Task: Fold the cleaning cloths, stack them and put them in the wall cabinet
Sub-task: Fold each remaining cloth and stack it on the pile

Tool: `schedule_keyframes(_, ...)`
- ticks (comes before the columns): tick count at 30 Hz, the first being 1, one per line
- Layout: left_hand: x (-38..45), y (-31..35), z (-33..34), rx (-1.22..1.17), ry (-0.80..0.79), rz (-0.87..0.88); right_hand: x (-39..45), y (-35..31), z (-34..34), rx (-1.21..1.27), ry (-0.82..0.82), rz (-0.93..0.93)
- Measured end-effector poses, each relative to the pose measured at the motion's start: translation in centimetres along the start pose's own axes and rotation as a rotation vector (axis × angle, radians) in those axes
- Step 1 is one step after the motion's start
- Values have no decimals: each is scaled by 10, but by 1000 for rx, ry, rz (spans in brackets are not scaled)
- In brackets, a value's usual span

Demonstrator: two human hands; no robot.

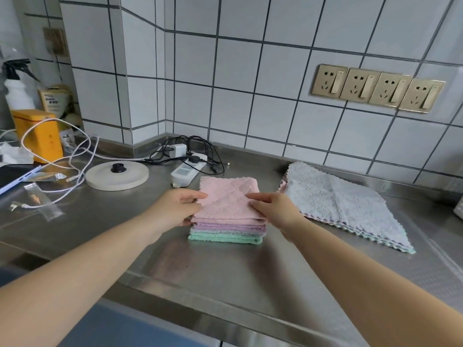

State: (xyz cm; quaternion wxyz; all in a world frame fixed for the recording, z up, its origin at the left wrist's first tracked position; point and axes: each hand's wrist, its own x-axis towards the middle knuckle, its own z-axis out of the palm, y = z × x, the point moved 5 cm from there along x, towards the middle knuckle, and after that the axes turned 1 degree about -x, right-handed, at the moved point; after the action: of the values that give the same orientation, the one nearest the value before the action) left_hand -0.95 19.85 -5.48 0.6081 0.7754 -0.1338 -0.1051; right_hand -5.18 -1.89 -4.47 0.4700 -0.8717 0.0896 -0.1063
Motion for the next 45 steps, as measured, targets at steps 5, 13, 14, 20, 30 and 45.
schedule_keyframes(5, -2, 2, -2, 197, -38, 132, -19, 5, -11, 24, 125, -125)
schedule_keyframes(13, -7, -3, -1, 504, -20, 323, -42, 26, -13, -155, 217, -277)
schedule_keyframes(14, -8, -3, 0, 517, -19, 332, -41, 28, -14, -154, 221, -271)
schedule_keyframes(20, -8, 36, 7, 655, 129, 467, -51, 39, -30, -156, 262, -245)
schedule_keyframes(30, 61, 38, 134, 1298, -340, 375, -75, 53, -53, -346, 121, -353)
schedule_keyframes(45, 79, 73, 238, 1199, -286, 588, -50, 141, -191, -692, 341, 62)
